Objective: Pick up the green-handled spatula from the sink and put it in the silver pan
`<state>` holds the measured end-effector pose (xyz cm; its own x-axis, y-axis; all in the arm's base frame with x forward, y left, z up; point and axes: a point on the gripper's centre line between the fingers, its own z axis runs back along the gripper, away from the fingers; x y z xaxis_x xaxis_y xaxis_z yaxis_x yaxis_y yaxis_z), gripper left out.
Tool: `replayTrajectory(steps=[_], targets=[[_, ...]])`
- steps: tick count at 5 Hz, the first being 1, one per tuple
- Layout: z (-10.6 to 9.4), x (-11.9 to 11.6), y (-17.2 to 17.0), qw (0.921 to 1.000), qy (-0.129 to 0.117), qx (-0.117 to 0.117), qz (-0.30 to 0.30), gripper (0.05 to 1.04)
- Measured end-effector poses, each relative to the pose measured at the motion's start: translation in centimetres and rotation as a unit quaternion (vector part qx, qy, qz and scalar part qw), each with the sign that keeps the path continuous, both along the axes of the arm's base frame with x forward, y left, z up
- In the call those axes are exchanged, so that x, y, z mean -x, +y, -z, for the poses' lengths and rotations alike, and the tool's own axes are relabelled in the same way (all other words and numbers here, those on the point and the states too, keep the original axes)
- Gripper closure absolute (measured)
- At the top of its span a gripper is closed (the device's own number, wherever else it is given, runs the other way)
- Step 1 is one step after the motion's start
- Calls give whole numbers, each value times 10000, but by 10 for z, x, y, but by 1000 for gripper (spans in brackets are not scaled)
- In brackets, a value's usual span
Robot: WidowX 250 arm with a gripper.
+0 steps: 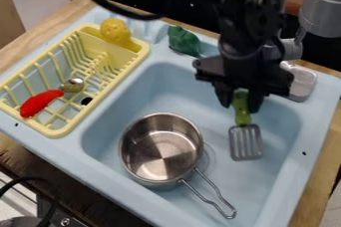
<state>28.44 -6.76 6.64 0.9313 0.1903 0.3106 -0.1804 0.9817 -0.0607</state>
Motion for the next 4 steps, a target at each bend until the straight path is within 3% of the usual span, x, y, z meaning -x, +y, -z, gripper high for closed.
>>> replayTrajectory(steps=[1,2,3,4], targets=[[-15,0,22,9998,-92,34,199,674],[-20,6,46,9991,6,-18,414,674],[-13,18,60,9952,-29,-15,976,674],[-1,32,66,9894,112,36,1449,674]])
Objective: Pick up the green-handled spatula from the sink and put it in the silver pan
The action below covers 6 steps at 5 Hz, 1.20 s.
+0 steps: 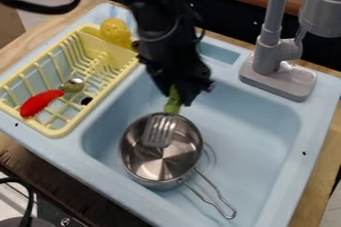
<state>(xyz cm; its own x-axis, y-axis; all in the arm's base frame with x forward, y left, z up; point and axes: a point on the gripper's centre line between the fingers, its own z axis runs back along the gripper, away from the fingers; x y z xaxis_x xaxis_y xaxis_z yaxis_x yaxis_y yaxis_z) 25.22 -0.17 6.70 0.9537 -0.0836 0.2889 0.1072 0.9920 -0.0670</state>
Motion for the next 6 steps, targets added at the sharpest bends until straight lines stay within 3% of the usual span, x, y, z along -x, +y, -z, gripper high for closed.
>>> replayTrajectory(steps=[2,3,4,5,6], targets=[[21,12,-9,9974,-546,-381,285,674],[26,6,-13,9970,-668,-384,12,674],[25,6,-13,9971,-664,-315,-175,608],[25,8,-15,9982,-506,-189,-276,307],[20,11,-13,9983,-496,-132,-264,92]])
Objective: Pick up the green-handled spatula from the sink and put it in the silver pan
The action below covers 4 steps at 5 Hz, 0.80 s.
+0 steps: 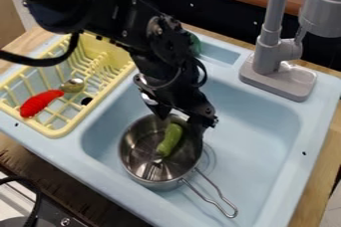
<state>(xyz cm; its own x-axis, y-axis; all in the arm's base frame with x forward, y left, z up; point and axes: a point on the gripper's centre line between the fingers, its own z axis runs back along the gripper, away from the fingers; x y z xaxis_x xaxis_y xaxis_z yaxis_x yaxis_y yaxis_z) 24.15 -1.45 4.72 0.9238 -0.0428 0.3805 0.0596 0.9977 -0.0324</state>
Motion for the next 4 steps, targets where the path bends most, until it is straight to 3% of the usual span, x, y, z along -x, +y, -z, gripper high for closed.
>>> replayTrajectory(steps=[2,4], targets=[[-10,2,1,9999,65,154,17,85],[-19,13,-41,9981,557,-191,188,85]])
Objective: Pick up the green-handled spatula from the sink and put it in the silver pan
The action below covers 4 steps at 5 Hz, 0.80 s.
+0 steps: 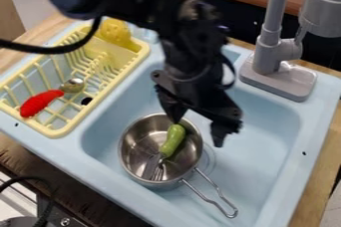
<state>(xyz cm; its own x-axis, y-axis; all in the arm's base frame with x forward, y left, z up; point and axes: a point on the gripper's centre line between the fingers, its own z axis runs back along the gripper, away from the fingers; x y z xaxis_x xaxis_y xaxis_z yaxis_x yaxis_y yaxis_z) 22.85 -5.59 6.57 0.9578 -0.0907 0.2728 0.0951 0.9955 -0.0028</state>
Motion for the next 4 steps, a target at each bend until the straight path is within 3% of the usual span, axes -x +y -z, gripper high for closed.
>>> replayTrajectory(steps=[2,3,4], targets=[[-11,0,-32,9996,22,261,137,85],[-14,9,-34,9991,231,335,117,85],[-29,20,-32,9984,282,481,114,85]])
